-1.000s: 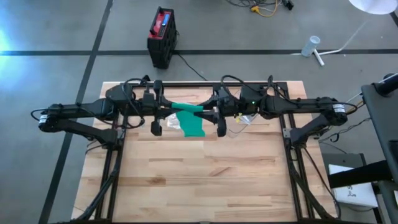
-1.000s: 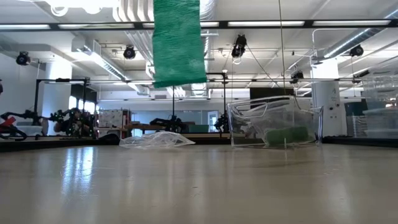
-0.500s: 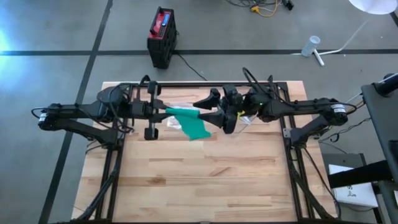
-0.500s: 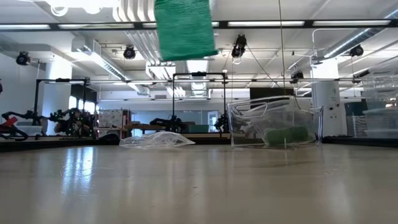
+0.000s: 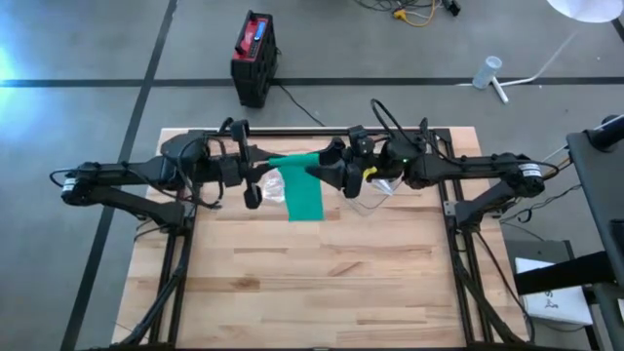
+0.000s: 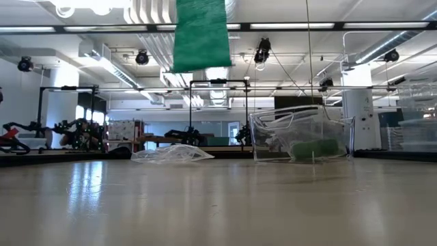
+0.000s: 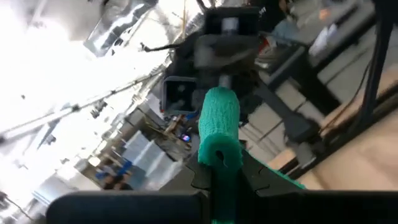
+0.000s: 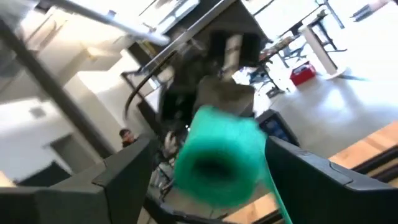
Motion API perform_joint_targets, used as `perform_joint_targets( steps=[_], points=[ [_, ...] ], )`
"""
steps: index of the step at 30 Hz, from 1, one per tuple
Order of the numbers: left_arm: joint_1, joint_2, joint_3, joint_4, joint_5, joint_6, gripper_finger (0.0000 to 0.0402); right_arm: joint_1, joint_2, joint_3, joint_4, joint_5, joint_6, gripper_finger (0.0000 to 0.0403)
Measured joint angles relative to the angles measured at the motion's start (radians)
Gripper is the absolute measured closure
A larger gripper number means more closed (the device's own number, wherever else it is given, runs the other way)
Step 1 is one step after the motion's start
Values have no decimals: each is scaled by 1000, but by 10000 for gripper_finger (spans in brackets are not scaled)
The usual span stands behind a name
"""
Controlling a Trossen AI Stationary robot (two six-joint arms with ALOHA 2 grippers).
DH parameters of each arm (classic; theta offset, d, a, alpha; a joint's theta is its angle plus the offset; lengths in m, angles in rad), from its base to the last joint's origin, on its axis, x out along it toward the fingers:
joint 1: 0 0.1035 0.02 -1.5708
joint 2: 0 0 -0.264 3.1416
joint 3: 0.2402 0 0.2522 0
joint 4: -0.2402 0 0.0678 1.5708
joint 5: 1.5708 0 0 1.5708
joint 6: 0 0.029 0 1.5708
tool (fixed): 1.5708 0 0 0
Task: Roll bandage
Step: Roll the dark green bandage
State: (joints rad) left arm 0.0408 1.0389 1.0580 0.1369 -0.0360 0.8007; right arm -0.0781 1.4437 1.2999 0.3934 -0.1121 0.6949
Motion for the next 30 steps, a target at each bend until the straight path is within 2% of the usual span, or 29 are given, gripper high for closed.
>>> perform_joint_targets(
  steps=[3, 7, 11, 17, 23, 30],
  points=[
    [6, 0, 0, -2, 1, 87, 391, -21, 0, 9, -31, 7, 49, 111],
    [32, 3, 3, 2, 8, 107, 391, -29, 0, 20, -93, 0, 66, 119],
    [53, 5, 3, -15, 87, 149, 391, -31, 0, 22, -90, 0, 112, 121],
    [69, 4, 3, -29, 158, 341, 391, -25, 0, 22, -105, 8, 192, 120],
    [69, 14, 4, -69, 174, 651, 391, -14, 0, 22, -108, 12, 302, 124],
    [72, 45, 4, -41, 213, 721, 391, 10, 0, 21, -145, 76, 290, 141]
  ],
)
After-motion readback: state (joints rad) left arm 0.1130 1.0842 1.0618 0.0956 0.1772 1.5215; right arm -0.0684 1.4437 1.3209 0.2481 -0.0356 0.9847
